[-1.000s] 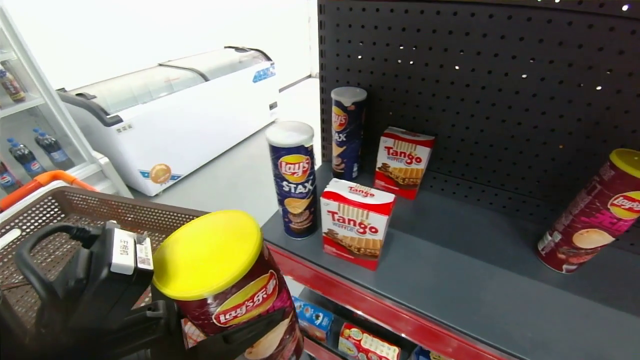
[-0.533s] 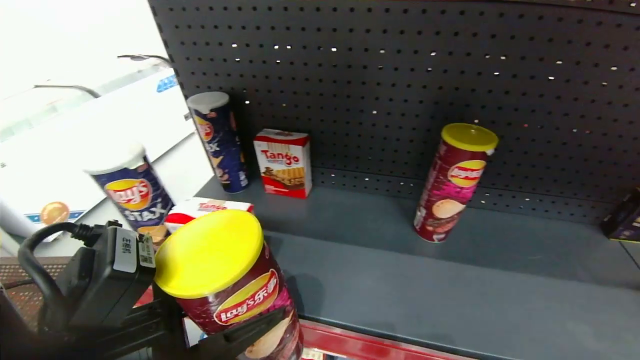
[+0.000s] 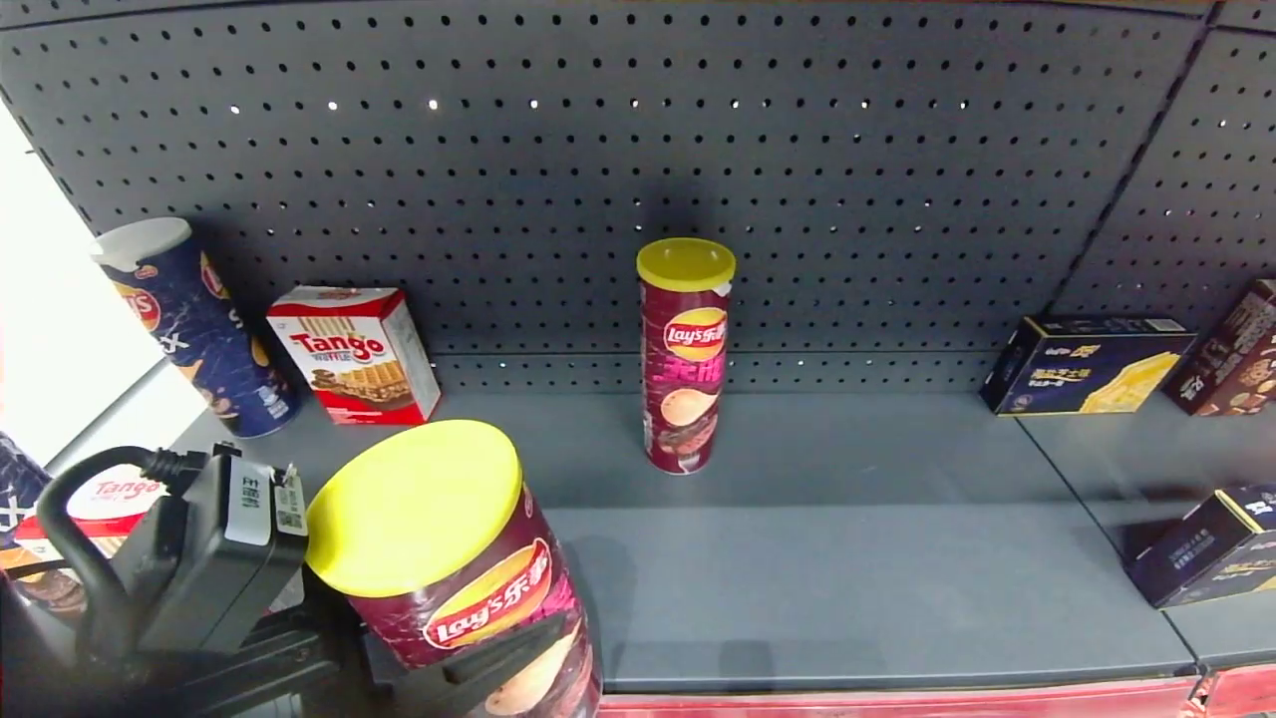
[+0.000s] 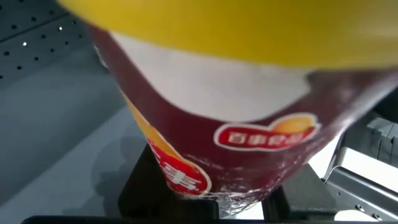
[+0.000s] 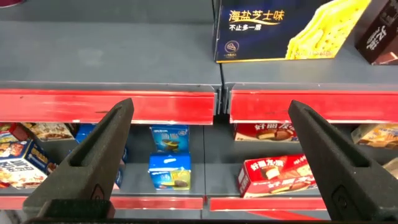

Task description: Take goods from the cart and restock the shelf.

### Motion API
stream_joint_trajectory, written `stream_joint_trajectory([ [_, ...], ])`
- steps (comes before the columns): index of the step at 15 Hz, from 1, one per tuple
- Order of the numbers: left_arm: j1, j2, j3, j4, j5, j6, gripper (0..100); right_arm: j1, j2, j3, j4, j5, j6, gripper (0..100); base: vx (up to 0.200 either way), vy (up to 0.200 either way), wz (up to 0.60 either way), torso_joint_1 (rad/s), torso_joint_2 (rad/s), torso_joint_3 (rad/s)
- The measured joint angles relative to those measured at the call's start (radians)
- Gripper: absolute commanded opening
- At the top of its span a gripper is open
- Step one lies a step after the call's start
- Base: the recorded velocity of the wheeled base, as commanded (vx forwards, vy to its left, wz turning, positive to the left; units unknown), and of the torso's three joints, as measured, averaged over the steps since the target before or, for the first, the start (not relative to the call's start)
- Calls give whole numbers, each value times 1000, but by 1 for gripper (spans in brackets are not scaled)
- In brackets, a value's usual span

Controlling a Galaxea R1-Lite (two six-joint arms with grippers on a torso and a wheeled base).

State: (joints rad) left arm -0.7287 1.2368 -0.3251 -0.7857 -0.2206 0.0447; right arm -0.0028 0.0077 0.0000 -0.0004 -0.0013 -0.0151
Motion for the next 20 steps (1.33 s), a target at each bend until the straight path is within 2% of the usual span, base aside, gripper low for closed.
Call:
stream_joint_trajectory([
  [5, -1, -18, -1, 6, -1, 1, 0, 1, 0, 0, 2, 2, -2, 100, 0, 0, 0, 0, 0, 0],
  [8, -7, -39, -10, 11, -23, 17, 0, 4, 3, -1, 2, 3, -18, 100, 0, 0, 0, 0, 0, 0],
  [11, 1, -58, -22, 35, -20, 23, 0, 18, 68, -110, -1, 39, -5, 100, 0, 0, 0, 0, 0, 0],
  [14, 5, -69, -4, 47, -17, 23, 0, 62, 300, -275, -71, 82, -8, 100, 0, 0, 0, 0, 0, 0],
  [17, 27, -80, 11, 47, -19, 19, 0, 152, 571, -436, -145, 204, -15, 100, 0, 0, 0, 0, 0, 0],
  [20, 49, -91, 19, 47, -21, 14, 0, 256, 791, -494, -295, 264, -35, 100, 0, 0, 0, 0, 0, 0],
])
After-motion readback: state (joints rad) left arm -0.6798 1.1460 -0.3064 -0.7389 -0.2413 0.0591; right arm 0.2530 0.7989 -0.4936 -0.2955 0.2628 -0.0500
